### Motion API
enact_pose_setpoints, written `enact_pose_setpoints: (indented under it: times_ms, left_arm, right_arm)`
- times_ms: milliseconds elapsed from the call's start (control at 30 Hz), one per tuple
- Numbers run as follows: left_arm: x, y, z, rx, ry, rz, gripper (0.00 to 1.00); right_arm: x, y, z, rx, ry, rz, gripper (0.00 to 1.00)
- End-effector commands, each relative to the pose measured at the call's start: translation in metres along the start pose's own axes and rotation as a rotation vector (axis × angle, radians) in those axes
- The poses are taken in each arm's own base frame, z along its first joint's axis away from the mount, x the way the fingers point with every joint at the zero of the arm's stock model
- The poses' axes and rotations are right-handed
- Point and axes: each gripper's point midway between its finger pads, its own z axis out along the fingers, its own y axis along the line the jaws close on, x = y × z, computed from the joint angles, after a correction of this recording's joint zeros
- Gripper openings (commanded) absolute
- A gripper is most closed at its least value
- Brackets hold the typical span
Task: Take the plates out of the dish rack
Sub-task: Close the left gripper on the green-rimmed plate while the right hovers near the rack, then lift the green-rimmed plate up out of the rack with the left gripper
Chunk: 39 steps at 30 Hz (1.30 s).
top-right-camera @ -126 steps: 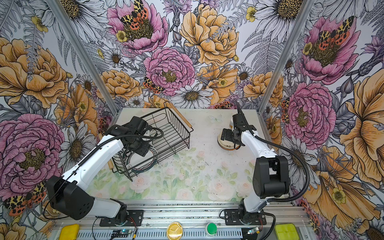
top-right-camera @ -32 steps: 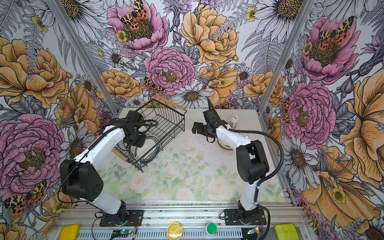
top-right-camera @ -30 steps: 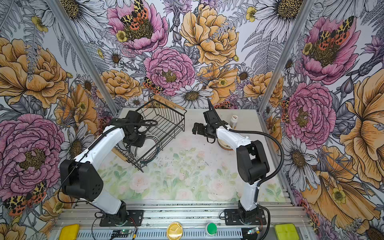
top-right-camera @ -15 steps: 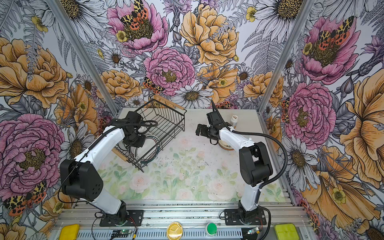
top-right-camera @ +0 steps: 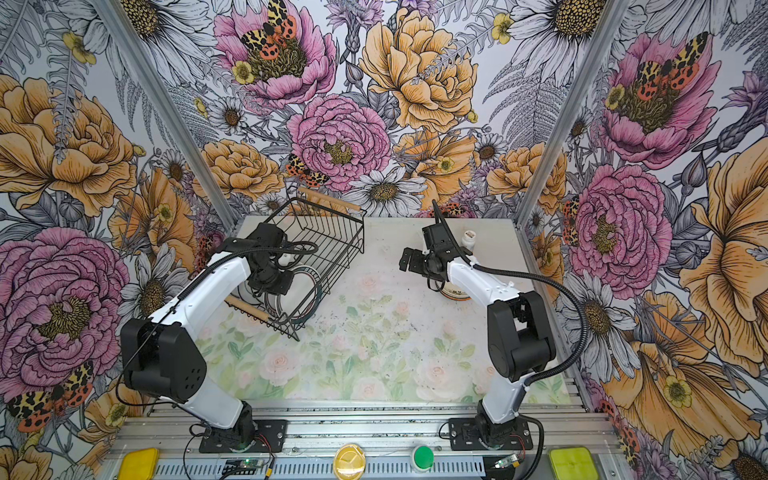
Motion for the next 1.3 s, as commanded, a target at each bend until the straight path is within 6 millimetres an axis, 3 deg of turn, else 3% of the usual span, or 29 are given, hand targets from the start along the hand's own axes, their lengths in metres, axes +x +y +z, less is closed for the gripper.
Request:
enact_pose_setpoints:
  times_ms: [0,1033,1267]
  left_arm:
    - [0.002,-0.003,-0.005,0.025,-0.019,-0.057,0.01]
    - [-0.02,0.007,-0.06,-0.016,-0.204,-0.088,0.0]
    - [-0.041,0.009,-0.097,-0.043,-0.319,-0.091,0.0]
  right_arm:
    - [-0.009,0.001,-0.015,0.0,-0.046,-0.008,0.99]
    - [-0.01,0.002,-0.023,-0.008,-0.06,-0.007,0.99]
    - [-0.013,-0.002,-0.034,0.007,-0.089,-0.012,0.99]
